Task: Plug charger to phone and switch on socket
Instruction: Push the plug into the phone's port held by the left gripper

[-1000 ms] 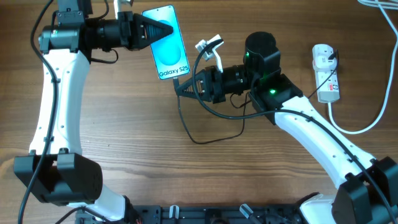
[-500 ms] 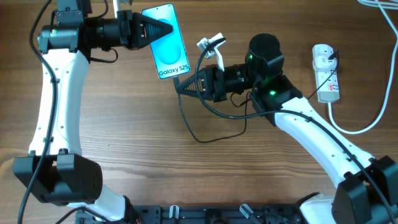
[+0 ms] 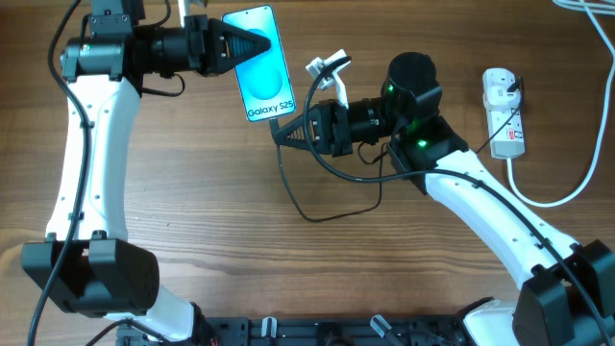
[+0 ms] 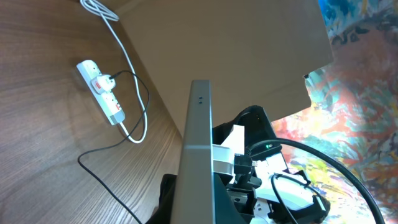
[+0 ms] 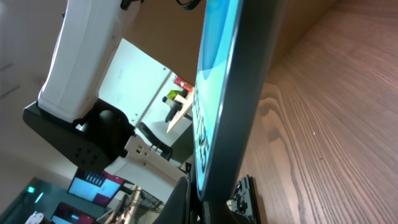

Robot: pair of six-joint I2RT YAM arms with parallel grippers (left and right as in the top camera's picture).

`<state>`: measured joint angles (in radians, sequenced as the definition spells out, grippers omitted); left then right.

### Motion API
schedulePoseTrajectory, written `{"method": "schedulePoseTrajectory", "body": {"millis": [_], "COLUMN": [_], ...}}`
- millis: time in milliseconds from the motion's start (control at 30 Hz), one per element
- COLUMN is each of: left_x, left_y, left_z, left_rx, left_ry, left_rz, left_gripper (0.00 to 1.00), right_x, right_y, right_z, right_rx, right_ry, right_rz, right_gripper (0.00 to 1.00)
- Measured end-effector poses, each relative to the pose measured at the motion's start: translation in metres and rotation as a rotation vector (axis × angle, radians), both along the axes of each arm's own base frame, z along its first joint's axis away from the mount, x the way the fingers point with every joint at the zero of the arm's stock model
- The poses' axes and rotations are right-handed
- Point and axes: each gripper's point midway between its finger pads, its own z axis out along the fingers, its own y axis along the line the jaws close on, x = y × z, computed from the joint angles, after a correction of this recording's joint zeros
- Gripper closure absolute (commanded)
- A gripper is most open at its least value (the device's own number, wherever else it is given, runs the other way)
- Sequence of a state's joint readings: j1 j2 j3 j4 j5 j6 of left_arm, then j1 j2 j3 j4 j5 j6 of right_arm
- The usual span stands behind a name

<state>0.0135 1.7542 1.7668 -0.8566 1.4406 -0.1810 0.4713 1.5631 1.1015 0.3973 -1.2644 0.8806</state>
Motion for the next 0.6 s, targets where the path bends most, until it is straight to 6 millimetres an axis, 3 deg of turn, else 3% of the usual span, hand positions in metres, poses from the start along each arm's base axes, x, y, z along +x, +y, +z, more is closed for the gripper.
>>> {"method": "schedulePoseTrajectory", "body": {"millis": [33, 133, 300, 433, 600], "left_x": [0.000, 0.002, 0.001, 0.008, 0.011], "left_y": [0.000, -0.002, -0.017, -0.007, 0.006], "left_z": [0.000, -0.003, -0.018, -0.050, -0.086], "left_rx": [0.000, 0.019, 0.093, 0.241, 0.384], "left_ry": [0.000, 0.000, 0.024, 0.124, 0.213], "left_rz": [0.000, 0.011, 0.022, 0.126, 0.209], "left_gripper": [0.96, 0.96, 0.96, 0.96, 0.96], "right_x": [0.000, 0.003, 0.022, 0.024, 0.028], "right_y": [0.000, -0.001, -0.008, -0.010, -0.014], "right_z": [0.000, -0.005, -0.017, -0.030, -0.056], "right_rx": [-0.002, -0.020, -0.068, -0.110, -0.200], "right_ry": [0.006, 0.043, 0.082, 0.090, 0.126], "right_rz": [0.000, -0.014, -0.112, -0.135, -0.190], "right_gripper": [0.95, 0.80, 0.61, 0.44, 0.41]}}
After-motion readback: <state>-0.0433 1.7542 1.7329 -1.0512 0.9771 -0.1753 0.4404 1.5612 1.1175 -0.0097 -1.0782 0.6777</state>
